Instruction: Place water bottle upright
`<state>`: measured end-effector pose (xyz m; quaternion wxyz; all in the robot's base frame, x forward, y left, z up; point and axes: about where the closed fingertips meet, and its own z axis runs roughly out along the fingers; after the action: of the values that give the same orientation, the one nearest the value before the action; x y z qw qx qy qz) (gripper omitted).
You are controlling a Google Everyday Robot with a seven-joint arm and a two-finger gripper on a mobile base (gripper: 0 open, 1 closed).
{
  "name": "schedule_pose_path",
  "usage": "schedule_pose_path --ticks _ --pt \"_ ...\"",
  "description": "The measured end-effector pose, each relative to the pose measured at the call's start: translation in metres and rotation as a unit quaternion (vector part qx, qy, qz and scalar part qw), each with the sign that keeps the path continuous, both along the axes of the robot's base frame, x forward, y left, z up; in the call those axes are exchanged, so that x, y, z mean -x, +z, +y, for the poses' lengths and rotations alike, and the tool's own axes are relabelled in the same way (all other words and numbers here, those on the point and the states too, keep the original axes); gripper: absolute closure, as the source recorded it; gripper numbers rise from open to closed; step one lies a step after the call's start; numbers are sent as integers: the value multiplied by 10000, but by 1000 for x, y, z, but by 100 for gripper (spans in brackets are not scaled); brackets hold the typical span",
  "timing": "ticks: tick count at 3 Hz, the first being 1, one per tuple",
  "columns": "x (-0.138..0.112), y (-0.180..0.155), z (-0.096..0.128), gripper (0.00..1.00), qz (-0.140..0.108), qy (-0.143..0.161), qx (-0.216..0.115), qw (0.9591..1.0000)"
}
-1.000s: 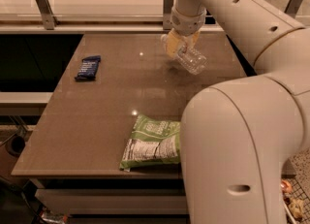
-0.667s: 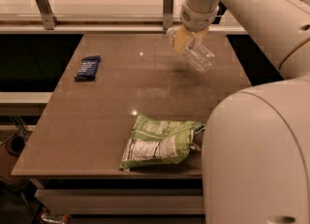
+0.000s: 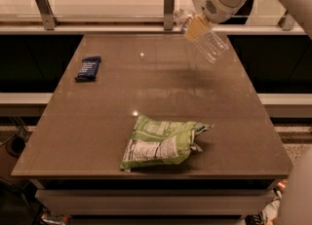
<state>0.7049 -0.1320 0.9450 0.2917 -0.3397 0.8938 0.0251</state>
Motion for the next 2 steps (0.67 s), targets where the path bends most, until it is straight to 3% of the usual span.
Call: schedule_pose_path --ticks 1,2 --pt "4 24 2 100 -625 524 -344 9961" --pt "5 38 8 100 -1164 1017 -811 9846"
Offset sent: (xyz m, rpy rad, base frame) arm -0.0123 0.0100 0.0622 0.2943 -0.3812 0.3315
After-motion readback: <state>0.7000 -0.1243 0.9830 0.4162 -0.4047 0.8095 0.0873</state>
